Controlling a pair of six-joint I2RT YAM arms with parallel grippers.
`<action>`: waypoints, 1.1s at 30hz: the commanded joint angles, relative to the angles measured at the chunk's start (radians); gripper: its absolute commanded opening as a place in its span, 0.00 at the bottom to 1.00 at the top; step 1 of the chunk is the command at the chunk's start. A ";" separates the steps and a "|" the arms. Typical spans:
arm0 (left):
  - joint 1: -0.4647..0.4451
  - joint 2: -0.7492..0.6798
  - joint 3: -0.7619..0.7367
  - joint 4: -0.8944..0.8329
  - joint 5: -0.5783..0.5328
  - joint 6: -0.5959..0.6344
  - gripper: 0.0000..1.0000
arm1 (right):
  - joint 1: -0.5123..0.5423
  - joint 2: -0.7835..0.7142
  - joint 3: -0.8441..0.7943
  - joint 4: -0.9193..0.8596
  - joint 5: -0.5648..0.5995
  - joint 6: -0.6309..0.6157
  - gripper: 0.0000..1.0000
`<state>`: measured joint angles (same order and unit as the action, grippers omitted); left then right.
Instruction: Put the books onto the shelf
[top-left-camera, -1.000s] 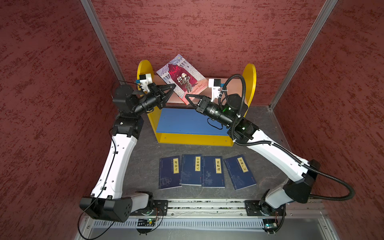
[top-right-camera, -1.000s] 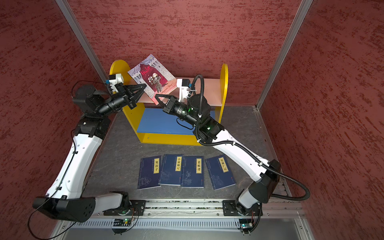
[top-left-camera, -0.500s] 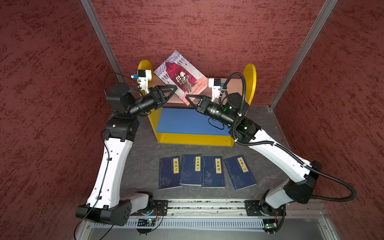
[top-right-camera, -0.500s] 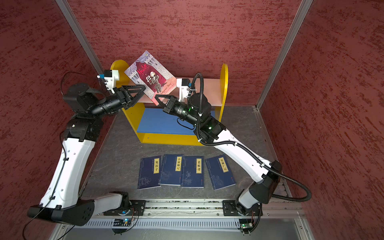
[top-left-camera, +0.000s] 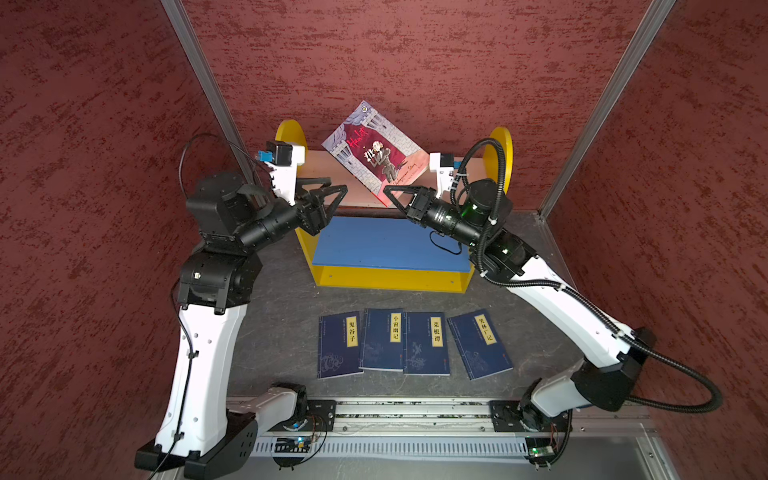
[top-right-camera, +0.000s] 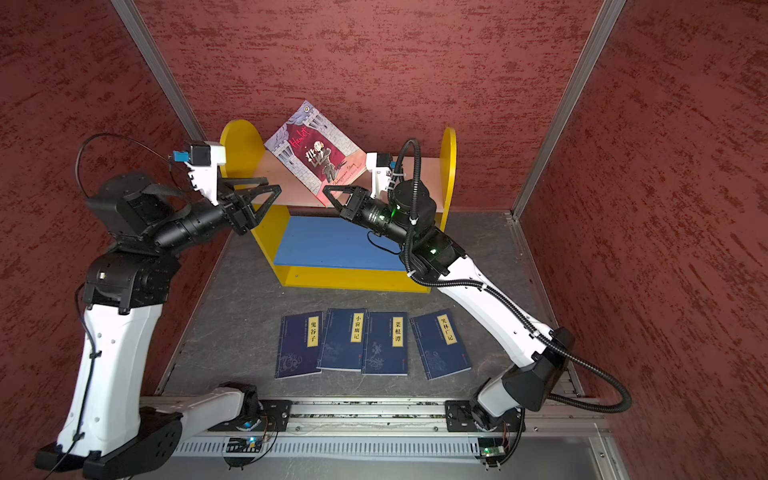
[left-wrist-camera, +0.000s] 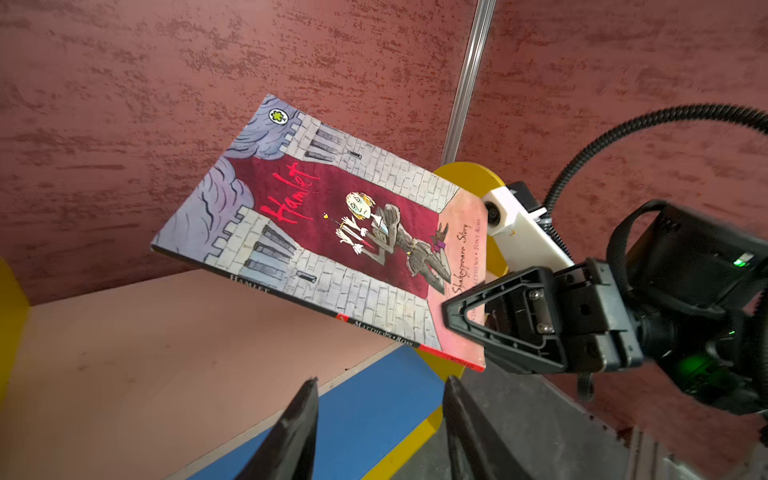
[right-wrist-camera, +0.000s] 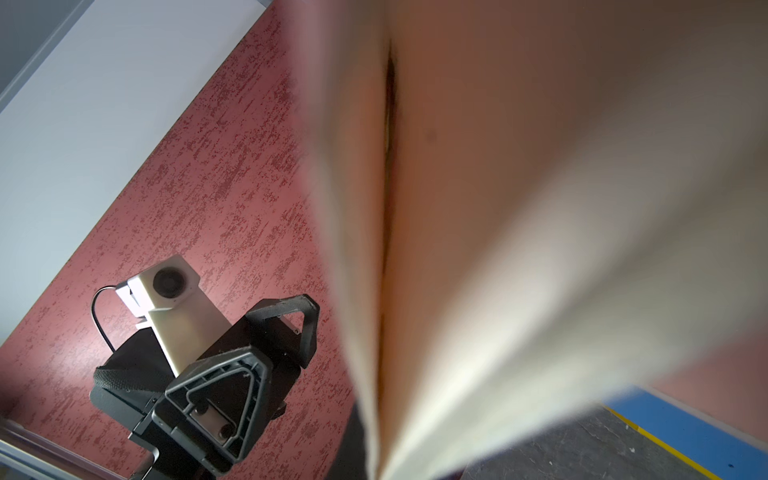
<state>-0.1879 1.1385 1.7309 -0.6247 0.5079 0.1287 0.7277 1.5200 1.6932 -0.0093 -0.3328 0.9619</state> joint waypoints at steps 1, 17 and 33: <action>-0.051 -0.046 -0.115 0.126 -0.239 0.494 0.48 | -0.017 -0.002 0.057 0.013 -0.084 0.036 0.00; -0.176 -0.173 -0.546 0.807 -0.222 1.187 0.39 | -0.028 0.059 0.188 -0.140 -0.202 0.016 0.00; -0.182 -0.123 -0.619 0.964 -0.241 1.354 0.28 | -0.050 0.054 0.225 -0.242 -0.281 -0.015 0.00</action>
<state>-0.3653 1.0050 1.1091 0.3054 0.2829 1.4353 0.6842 1.5909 1.8729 -0.2543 -0.5549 0.9611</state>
